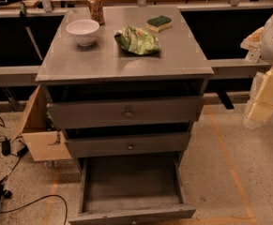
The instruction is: Place green jalapeno chip bag into bottom drawer
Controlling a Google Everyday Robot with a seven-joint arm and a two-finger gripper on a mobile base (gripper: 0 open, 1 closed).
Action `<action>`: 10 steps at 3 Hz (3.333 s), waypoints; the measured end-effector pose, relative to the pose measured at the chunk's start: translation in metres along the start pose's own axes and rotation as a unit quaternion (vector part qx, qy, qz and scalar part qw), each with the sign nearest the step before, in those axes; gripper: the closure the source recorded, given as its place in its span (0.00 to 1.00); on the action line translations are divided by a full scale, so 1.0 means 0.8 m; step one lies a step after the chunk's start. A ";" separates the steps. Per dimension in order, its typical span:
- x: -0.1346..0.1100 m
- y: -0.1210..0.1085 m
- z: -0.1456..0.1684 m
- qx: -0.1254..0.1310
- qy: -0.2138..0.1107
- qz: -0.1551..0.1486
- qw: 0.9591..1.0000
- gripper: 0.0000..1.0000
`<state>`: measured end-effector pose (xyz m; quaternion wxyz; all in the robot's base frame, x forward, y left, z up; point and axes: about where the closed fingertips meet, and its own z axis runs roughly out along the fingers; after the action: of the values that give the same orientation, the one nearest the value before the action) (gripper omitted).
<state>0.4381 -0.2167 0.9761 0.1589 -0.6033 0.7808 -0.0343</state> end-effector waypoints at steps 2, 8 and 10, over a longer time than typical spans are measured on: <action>-0.001 -0.003 -0.003 0.008 -0.010 0.006 1.000 0.00; -0.206 -0.363 0.204 0.018 -0.322 0.239 0.916 0.00; -0.264 -0.349 0.266 -0.032 -0.345 0.273 0.897 0.00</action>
Offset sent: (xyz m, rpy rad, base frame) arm 0.0046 -0.0018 0.0033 0.0505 -0.0268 -0.0250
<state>0.8062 -0.0610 0.8868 0.4021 -0.3449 0.8119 0.2452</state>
